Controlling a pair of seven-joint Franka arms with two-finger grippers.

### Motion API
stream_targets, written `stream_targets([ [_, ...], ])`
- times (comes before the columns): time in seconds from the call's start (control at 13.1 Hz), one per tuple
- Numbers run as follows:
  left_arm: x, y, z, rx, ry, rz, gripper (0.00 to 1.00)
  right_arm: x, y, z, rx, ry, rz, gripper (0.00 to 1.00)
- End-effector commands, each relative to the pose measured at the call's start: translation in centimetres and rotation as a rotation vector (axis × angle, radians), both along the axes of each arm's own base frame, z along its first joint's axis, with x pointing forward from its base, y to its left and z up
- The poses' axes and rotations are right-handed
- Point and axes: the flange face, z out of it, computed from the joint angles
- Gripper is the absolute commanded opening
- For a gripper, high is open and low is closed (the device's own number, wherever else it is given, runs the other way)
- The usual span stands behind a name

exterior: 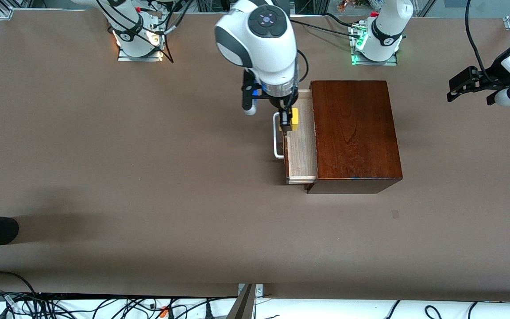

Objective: Open drawer, take yellow block, close drawer
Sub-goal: 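Lift the cube with the right gripper while the left gripper reaches the drawer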

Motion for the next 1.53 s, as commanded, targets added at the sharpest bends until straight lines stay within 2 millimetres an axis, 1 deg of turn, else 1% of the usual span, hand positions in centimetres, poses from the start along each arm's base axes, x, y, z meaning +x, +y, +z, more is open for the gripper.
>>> stream_targets([
  [0.0, -0.3, -1.1, 0.8, 0.029, 0.001, -0.023, 1.0, 2.0, -5.3, 2.0, -0.074, 0.034, 0.211, 0.3],
  [0.08, -0.3, -2.0, 0.9, 0.03, -0.001, -0.036, 1.0, 3.5, -8.0, 2.3, -0.101, 0.053, 0.295, 0.3],
  [0.15, -0.2, -2.3, 1.4, 0.03, -0.005, -0.036, 1.0, 4.4, -10.2, 2.6, -0.122, 0.07, 0.358, 0.3],
  [0.23, -0.1, -2.4, 1.3, 0.027, 0.015, -0.038, 1.0, 5.3, -12.7, 2.7, -0.139, 0.084, 0.428, 0.3],
  [0.38, 0.1, -3.0, 1.4, 0.015, 0.038, -0.051, 1.0, 6.9, -19.8, 2.9, -0.162, 0.1, 0.584, 0.3],
  [0.46, -0.2, -3.9, 1.3, 0.015, 0.051, -0.073, 1.0, 7.4, -23.4, 3.0, -0.165, 0.106, 0.659, 0.29],
  [0.53, -0.5, -5.0, 1.2, 0.016, 0.063, -0.094, 1.0, 7.7, -26.6, 2.7, -0.17, 0.118, 0.739, 0.29],
  [0.69, -1.2, -9.0, 0.8, 0.022, 0.086, -0.173, 1.0, 7.8, -32.8, 2.2, -0.182, 0.107, 0.858, 0.29],
  [0.76, -1.2, -11.5, -0.6, 0.024, 0.114, -0.222, 1.0, 7.2, -35.3, 1.3, -0.18, 0.101, 0.915, 0.29],
  [0.84, -1.1, -14.0, -2.1, -0.005, 0.148, -0.264, 1.0, 6.4, -38.3, 0.4, -0.181, 0.082, 0.953, 0.29],
  [0.92, -0.8, -16.6, -3.8, -0.056, 0.181, -0.307, 1.0, 5.3, -41.5, -1.0, -0.173, 0.071, 0.995, 0.29],
  [0.99, -0.5, -19.8, -5.7, -0.1, 0.217, -0.357, 1.0, 4.0, -45.0, -2.7, -0.164, 0.053, 1.03, 0.29],
  [1.07, 0.3, -22.5, -7.7, -0.123, 0.248, -0.407, 1.0, 3.2, -48.5, -4.2, -0.15, 0.026, 1.068, 0.29],
  [1.22, 0.7, -28.4, -11.2, -0.167, 0.291, -0.532, 1.0, 2.1, -55.2, -7.7, -0.121, 0.02, 1.165, 0.29],
  [1.3, 1.2, -30.7, -12.4, -0.203, 0.26, -0.601, 1.0, 1.4, -57.3, -9.6, -0.098, 0.015, 1.219, 0.29],
  [1.37, 1.3, -33.2, -13.6, -0.236, 0.221, -0.698, 1.0, 0.7, -59.6, -11.7, -0.081, -0.002, 1.275, 0.29],
  [1.45, 1.0, -35.8, -14.3, -0.263, 0.158, -0.798, 1.0, 0.2, -61.2, -13.7, -0.072, -0.021, 1.349, 0.29],
])
